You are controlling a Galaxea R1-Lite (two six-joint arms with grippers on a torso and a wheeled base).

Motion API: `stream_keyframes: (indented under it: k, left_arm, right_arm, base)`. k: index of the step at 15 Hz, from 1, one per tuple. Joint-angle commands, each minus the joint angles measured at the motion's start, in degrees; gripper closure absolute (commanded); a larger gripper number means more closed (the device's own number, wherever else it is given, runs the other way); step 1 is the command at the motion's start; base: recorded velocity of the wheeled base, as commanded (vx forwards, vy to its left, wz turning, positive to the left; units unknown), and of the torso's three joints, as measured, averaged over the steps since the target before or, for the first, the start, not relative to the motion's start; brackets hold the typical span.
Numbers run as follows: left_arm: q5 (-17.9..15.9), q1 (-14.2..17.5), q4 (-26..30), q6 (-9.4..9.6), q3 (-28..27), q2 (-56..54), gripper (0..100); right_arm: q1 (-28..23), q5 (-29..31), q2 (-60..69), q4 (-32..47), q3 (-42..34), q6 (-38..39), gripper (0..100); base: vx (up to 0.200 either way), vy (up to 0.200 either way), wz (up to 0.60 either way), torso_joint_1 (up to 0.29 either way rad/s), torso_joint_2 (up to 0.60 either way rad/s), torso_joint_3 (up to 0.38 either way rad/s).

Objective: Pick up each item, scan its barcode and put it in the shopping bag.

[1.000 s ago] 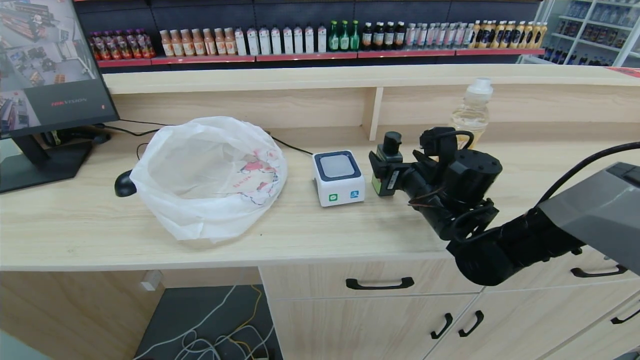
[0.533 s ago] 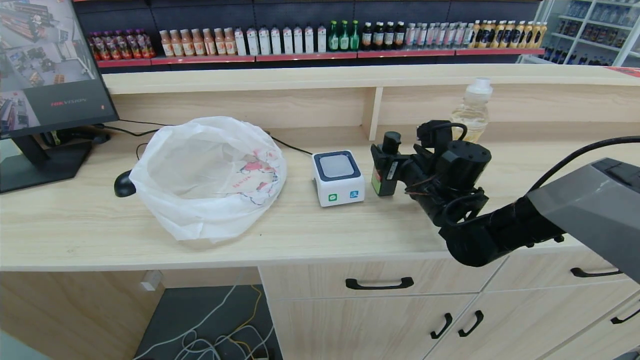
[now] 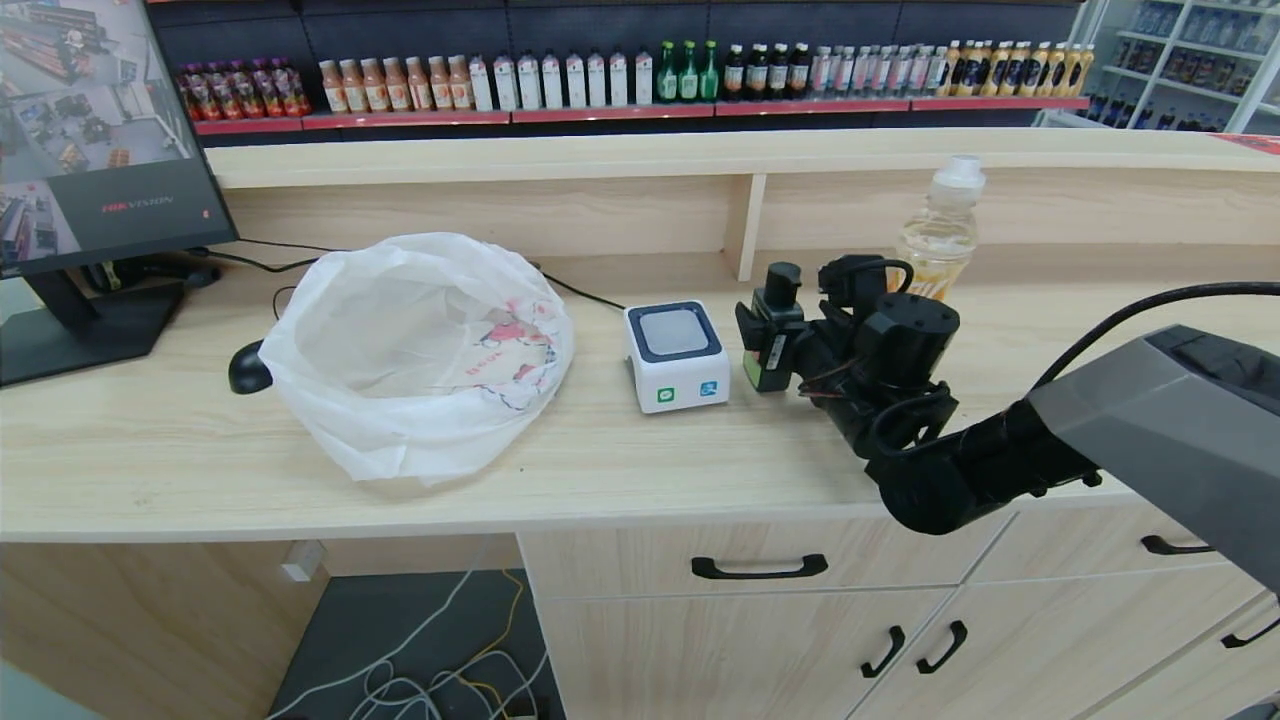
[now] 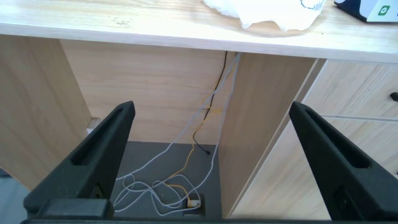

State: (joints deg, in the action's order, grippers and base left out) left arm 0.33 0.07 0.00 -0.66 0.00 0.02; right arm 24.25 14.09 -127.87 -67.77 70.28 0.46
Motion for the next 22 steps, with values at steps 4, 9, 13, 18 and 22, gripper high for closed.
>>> stream_keyframes:
  k: [4, 9, 13, 18, 22]
  left_arm:
    - [0.0, 0.0, 0.0, -0.04, 0.0, 0.0, 0]
    - [0.0, 0.0, 0.0, -0.04, 0.0, 0.0, 0]
    - [0.0, 0.0, 0.0, -0.04, 0.0, 0.0, 0]
    - [0.0, 0.0, 0.0, -0.04, 0.0, 0.0, 0]
    - [0.0, 0.0, 0.0, -0.04, 0.0, 0.0, 0]
  right_arm:
    - [0.1, -1.1, -0.9, -0.1, -0.8, -1.0, 0]
    - [0.1, -1.2, -0.5, -0.2, -1.1, -0.7, 0]
    - [0.1, -1.0, -0.7, -0.8, -2.3, -0.7, 0]
    - [0.1, -0.9, 0.1, -1.2, -3.0, -0.6, 100]
    - [0.2, -0.9, 1.1, -1.3, -3.0, -0.6, 100]
  base:
    - [0.000, 0.000, 0.00, 0.000, 0.00, 0.000]
    - [0.000, 0.000, 0.00, 0.000, 0.00, 0.000]
    - [0.000, 0.000, 0.00, 0.000, 0.00, 0.000]
    - [0.000, 0.000, 0.00, 0.000, 0.00, 0.000]
    - [0.000, 0.000, 0.00, 0.000, 0.00, 0.000]
